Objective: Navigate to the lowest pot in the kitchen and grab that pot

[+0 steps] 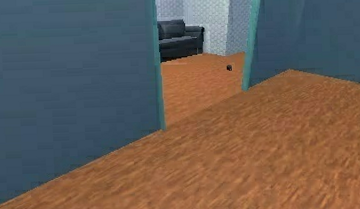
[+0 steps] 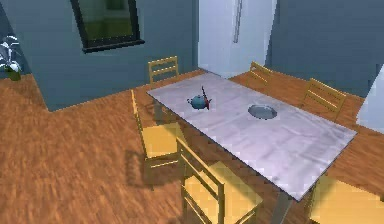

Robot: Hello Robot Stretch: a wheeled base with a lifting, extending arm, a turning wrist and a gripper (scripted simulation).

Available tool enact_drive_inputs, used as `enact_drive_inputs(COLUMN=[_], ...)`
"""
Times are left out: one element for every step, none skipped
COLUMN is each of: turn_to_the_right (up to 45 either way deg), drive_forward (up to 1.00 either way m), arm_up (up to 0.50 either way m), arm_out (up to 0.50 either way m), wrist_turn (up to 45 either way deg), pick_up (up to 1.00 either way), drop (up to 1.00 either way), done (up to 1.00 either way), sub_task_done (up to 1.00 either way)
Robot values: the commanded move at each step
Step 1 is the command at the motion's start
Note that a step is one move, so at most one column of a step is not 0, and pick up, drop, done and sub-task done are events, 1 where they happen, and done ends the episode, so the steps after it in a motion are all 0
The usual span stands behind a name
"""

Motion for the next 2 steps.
enact_drive_inputs(turn_to_the_right=[0.0,45.0], drive_forward=[0.15,0.00], arm_up=[0.00,0.00], arm_out=[0.00,0.00], wrist_turn=[0.0,0.0], pick_up=[0.00,0.00], drop=[0.00,0.00], done=[0.00,0.00], sub_task_done=[0.00,0.00])
